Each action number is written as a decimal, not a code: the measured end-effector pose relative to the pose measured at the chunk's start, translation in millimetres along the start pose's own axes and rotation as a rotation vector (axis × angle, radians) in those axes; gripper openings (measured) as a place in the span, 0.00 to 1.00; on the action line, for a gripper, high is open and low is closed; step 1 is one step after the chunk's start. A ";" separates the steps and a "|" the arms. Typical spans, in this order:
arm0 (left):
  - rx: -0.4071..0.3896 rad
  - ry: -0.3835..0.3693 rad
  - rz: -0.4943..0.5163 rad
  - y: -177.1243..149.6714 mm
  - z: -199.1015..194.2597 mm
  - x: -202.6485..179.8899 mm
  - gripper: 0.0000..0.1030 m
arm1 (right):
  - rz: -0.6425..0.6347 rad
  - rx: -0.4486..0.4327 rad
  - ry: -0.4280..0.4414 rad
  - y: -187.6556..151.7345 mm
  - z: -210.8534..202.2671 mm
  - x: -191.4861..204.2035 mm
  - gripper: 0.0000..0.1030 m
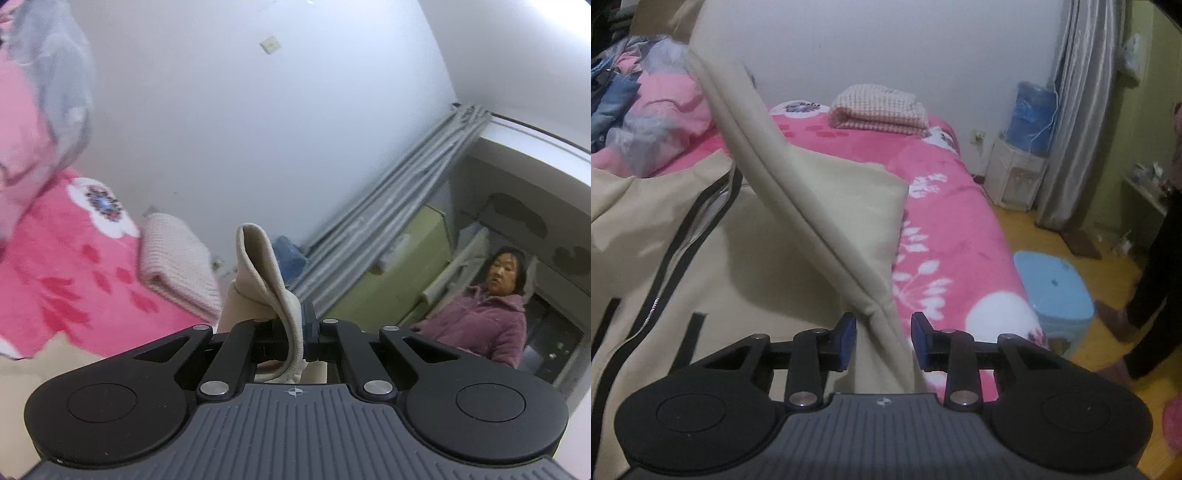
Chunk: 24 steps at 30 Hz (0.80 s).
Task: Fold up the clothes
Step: 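Lift the sleeve cuff up off the hoodie with the left gripper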
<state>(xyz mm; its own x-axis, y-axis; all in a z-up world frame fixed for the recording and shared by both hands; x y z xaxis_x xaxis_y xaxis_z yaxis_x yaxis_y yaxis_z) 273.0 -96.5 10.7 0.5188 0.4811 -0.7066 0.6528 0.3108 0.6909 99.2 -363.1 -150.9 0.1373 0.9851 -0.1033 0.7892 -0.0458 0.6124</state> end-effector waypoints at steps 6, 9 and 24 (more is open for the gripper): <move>0.004 -0.017 0.016 -2.3 7.9 -7.7 0.03 | 0.029 0.007 -0.007 17.6 25.6 -3.2 0.14; 0.014 0.016 0.024 -7.3 9.6 3.6 0.03 | 0.091 -0.046 -0.134 19.5 15.7 -19.4 0.13; 0.177 0.384 -0.129 -65.7 -43.5 140.5 0.03 | -0.062 -0.019 -0.303 5.8 22.5 11.0 0.18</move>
Point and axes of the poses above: each gripper's, at about its wrist camera, not at the fingertips, and z roughly the way its jaws point, x to its left, y to its top, the point moved 8 cm from there along z, roughly the way its jaws point, and after that the axes turned 11 degrees about x, right-handed, at the moved point
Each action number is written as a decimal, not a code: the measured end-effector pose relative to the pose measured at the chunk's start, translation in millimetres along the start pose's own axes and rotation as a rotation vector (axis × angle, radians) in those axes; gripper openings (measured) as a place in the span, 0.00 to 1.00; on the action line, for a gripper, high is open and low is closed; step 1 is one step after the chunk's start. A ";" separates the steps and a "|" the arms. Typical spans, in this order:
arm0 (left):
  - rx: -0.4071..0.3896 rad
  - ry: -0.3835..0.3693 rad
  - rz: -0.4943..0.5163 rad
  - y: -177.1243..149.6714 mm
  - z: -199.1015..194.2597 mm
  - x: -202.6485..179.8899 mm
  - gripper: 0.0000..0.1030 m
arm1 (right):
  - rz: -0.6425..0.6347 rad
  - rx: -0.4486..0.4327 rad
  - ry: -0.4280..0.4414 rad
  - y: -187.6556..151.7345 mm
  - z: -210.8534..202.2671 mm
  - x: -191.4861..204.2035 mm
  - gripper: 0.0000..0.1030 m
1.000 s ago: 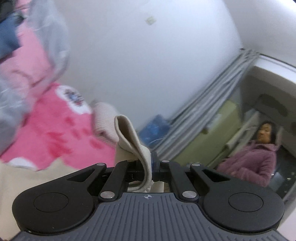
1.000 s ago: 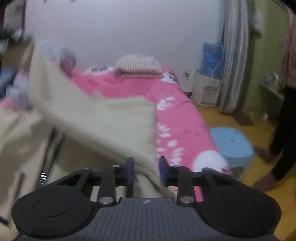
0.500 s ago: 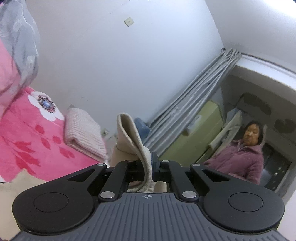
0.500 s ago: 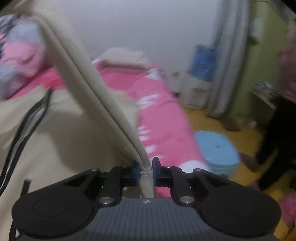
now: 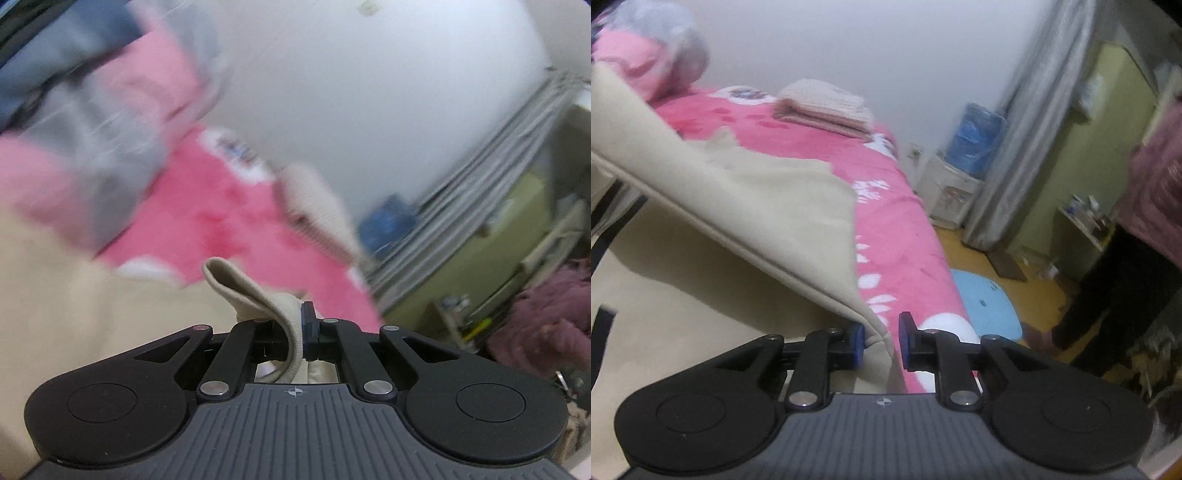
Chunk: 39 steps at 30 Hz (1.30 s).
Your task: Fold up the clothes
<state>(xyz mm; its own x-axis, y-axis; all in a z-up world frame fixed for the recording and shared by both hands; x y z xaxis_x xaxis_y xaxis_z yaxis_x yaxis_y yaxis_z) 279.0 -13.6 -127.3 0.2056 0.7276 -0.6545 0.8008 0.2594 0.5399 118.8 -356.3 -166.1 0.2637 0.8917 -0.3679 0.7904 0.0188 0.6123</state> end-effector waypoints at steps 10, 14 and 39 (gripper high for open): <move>0.447 0.261 -0.078 -7.0 27.3 61.9 0.25 | -0.160 0.076 -0.007 -11.5 4.3 12.3 0.32; 0.475 0.308 -0.089 12.9 10.4 69.2 0.27 | -0.161 0.111 0.006 -14.7 -1.8 7.1 0.40; 0.403 0.489 0.908 -122.2 6.3 -6.2 0.37 | 0.127 0.112 0.790 101.4 -54.7 98.2 0.40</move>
Point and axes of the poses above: each gripper's, at about its wrist camera, not at the fingertips, and z roughly the way its jaws point, x to its left, y to its top, the point moved 8 cm from there along z, roughly the way its jaws point, and after that the axes turned 11 degrees about x, right-handed, at the moved point
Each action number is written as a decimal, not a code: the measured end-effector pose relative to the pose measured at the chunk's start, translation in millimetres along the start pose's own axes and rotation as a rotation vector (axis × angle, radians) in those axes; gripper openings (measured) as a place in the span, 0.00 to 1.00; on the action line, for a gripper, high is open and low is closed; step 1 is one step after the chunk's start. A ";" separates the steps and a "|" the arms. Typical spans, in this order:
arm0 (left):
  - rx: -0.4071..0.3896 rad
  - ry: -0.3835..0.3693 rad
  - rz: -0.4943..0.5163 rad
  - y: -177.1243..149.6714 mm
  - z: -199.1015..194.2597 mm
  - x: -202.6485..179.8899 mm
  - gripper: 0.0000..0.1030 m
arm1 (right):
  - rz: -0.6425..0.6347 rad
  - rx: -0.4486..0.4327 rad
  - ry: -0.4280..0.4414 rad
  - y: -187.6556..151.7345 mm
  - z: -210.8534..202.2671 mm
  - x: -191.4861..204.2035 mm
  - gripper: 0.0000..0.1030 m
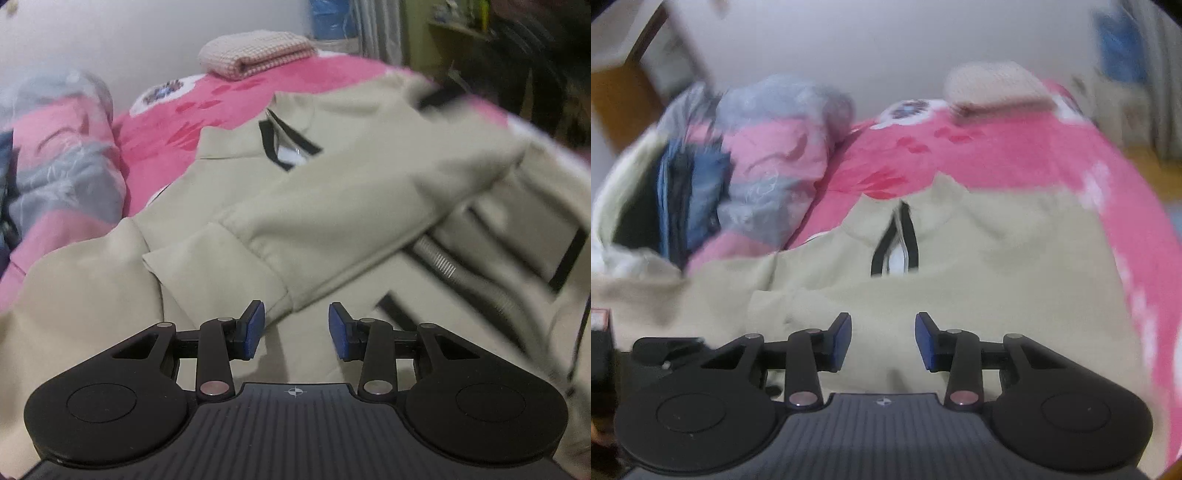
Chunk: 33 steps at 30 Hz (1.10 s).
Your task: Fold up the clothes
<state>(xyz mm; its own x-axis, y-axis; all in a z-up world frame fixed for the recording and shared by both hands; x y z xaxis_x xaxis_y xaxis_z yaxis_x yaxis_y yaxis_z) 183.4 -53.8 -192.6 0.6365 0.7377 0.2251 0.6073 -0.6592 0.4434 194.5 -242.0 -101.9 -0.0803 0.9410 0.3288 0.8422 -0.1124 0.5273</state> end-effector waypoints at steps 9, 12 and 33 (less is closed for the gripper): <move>-0.109 0.102 0.311 -16.1 9.6 -11.9 0.37 | -0.711 0.215 -0.126 41.6 102.1 47.3 0.41; -0.133 0.104 0.370 -18.8 11.4 -14.9 0.37 | -0.844 0.290 -0.101 42.0 121.8 58.9 0.41; -0.115 -0.042 0.237 -19.2 13.4 -1.2 0.36 | -0.960 0.179 -0.304 38.0 148.4 63.9 0.03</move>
Point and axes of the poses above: each gripper's, at about its wrist camera, not at the fingertips, and z roughly the way its jaws point, x to its left, y to its top, the point moved 8 cm from there along z, roughly the way its jaws point, and after that the axes turned 11 degrees about x, right-handed, at the moved point
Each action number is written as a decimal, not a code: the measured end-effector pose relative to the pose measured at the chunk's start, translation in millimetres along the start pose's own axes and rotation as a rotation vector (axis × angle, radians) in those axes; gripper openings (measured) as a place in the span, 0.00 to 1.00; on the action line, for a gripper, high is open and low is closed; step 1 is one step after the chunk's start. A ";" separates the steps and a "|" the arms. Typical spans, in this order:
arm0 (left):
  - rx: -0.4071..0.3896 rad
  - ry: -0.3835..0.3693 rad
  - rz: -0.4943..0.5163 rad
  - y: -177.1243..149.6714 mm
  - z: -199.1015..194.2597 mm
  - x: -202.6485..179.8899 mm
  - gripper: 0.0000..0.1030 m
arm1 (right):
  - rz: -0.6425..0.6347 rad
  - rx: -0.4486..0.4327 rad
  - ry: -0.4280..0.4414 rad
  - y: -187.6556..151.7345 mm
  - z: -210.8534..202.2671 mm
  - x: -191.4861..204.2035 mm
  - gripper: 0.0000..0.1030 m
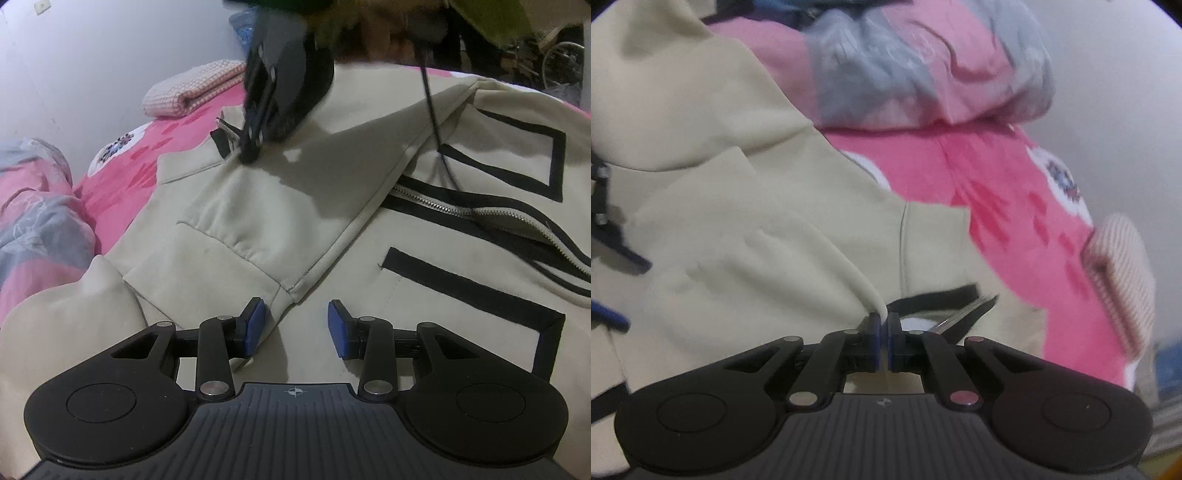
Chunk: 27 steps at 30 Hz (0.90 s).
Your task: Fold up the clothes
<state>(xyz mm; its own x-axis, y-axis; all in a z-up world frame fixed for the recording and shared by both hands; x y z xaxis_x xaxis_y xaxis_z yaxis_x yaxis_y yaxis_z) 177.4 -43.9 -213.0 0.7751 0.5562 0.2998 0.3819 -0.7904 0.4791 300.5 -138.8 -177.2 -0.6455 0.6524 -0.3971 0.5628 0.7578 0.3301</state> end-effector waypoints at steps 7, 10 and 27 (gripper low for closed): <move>0.010 -0.012 -0.007 0.0 -1.7 2.1 0.36 | 0.491 -0.157 0.044 -9.8 -2.9 -45.3 0.26; 0.014 -0.027 -0.019 0.0 -4.9 5.9 0.36 | 0.815 -0.266 0.105 -48.7 -37.1 -91.2 0.27; 0.080 -0.168 -0.295 30.3 17.6 28.6 0.36 | 1.116 0.001 0.050 -215.4 -26.0 -148.6 0.25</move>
<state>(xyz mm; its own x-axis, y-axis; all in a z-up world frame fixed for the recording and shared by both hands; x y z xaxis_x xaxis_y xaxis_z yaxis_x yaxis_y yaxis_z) 220.0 -56.5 -204.4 0.6948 0.7191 0.0144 0.6353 -0.6230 0.4563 261.8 -398.7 -167.0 0.2015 0.9669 0.1563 0.8402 -0.2527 0.4798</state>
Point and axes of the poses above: each gripper's, at about its wrist camera, not at the fingertips, and z roughly the way its jaws point, x to its left, y to its top, the point moved 8 cm from there along z, roughly the way its jaws point, and after that the axes turned 11 degrees about x, right-handed, at the moved point
